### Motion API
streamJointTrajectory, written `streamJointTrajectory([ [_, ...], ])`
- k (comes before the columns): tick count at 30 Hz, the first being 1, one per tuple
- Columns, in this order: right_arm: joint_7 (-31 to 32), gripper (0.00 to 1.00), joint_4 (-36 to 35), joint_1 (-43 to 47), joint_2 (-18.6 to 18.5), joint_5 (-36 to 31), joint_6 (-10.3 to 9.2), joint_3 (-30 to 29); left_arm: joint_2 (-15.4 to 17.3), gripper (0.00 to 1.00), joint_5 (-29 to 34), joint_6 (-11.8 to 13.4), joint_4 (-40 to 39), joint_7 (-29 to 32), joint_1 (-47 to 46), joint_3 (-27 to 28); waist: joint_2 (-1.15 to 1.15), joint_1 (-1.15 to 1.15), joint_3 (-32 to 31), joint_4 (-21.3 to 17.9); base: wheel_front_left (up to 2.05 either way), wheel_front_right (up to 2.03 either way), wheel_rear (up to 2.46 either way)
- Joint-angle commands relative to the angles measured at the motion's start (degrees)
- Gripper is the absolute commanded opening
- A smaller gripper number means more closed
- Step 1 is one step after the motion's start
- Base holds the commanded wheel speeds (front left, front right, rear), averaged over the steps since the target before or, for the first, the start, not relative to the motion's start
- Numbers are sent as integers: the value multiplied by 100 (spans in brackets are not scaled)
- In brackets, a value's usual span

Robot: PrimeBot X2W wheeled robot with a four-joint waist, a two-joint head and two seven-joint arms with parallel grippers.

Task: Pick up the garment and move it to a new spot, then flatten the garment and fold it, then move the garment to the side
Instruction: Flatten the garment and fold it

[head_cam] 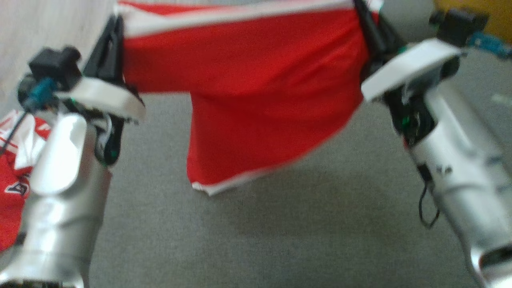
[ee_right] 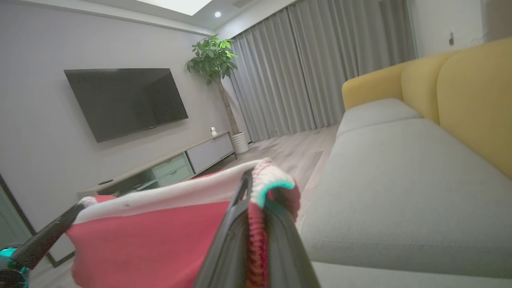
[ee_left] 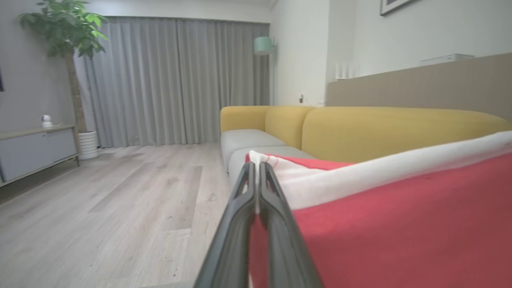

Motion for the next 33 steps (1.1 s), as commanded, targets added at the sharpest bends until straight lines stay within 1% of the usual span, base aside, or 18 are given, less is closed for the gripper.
streamJointTrajectory([
  [1,-187,0,-23,-649,63,-219,37,-4,163,0,-21,106,-57,-159,-740,300,0,0,427,36,0,0,0],
  [4,-815,0,452,-1359,50,-600,37,-175,133,0,110,289,175,-641,-1325,383,0,0,709,79,0,0,0],
  [6,-1074,0,690,-1785,36,-862,37,-271,98,0,181,351,213,-856,-1686,445,0,0,810,116,0,0,0],
  [9,-1198,0,821,-2146,-48,-1246,37,-211,-2,0,155,336,180,-958,-1970,614,0,0,838,171,0,0,0],
  [11,-1209,0,685,-2140,-109,-1401,37,-325,-93,0,151,290,-28,-966,-1892,763,0,0,822,212,0,0,0],
  [13,-1211,0,474,-1841,-205,-1627,37,-253,-221,0,88,233,-82,-968,-1495,917,0,0,760,243,0,0,0],
  [15,-1212,0,325,-1372,-341,-1804,37,-52,-341,0,45,169,-49,-969,-919,1025,0,0,697,267,0,0,0],
  [18,-1213,0,190,-477,-481,-1864,37,177,-539,0,-32,95,45,-969,148,1214,0,0,600,290,0,0,0],
  [19,-1213,0,190,-477,-481,-1864,37,177,-539,0,-32,95,45,-969,148,1214,0,0,600,290,0,0,0],
  [22,-1214,0,117,492,-542,-1788,37,299,-736,0,-134,42,224,-970,1260,1408,0,0,497,277,0,0,0],
  [26,-1214,0,-10,1615,-493,-1618,37,247,-896,0,-209,2,303,-970,2363,1634,0,0,334,246,0,0,0],
  [30,-1214,0,-228,2500,-349,-1491,37,76,-946,0,-359,-13,118,-970,3044,1910,0,0,17,220,0,0,0],
  [33,-1214,0,-402,3016,-262,-1426,37,129,-950,0,-526,-22,-85,-970,3457,1847,0,0,-182,187,0,0,0],
])
